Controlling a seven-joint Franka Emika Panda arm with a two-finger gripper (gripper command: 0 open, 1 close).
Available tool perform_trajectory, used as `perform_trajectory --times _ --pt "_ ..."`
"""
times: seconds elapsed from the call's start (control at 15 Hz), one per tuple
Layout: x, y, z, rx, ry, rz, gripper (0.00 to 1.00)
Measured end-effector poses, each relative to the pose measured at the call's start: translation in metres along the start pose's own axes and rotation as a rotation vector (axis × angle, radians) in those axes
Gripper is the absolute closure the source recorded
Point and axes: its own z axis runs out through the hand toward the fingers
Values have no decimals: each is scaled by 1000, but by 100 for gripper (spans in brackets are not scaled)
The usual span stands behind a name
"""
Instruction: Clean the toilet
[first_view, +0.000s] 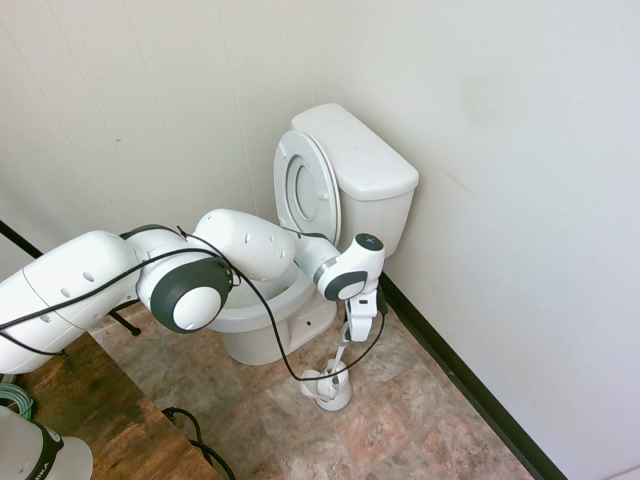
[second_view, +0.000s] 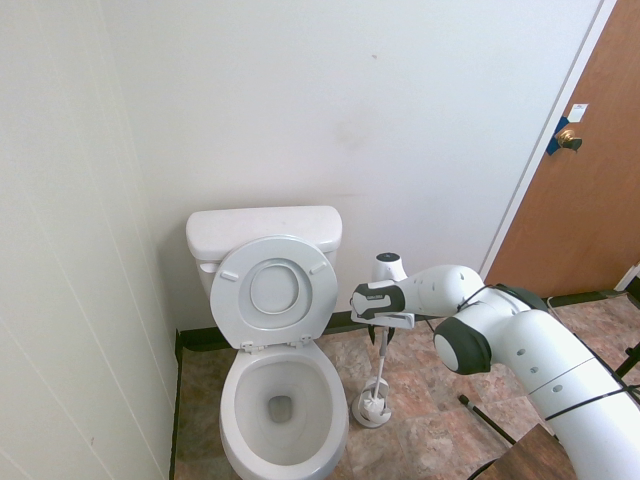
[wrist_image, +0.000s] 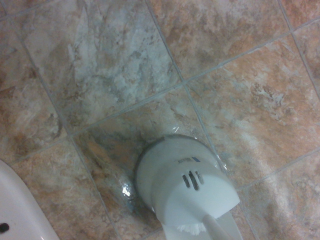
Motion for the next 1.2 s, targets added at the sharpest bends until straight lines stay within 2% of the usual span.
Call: perform_trajectory --times 0.53,1.2 --pt "8 3 2 -9 1 -16 100" --pt "-5 39 4 70 45 -7 100"
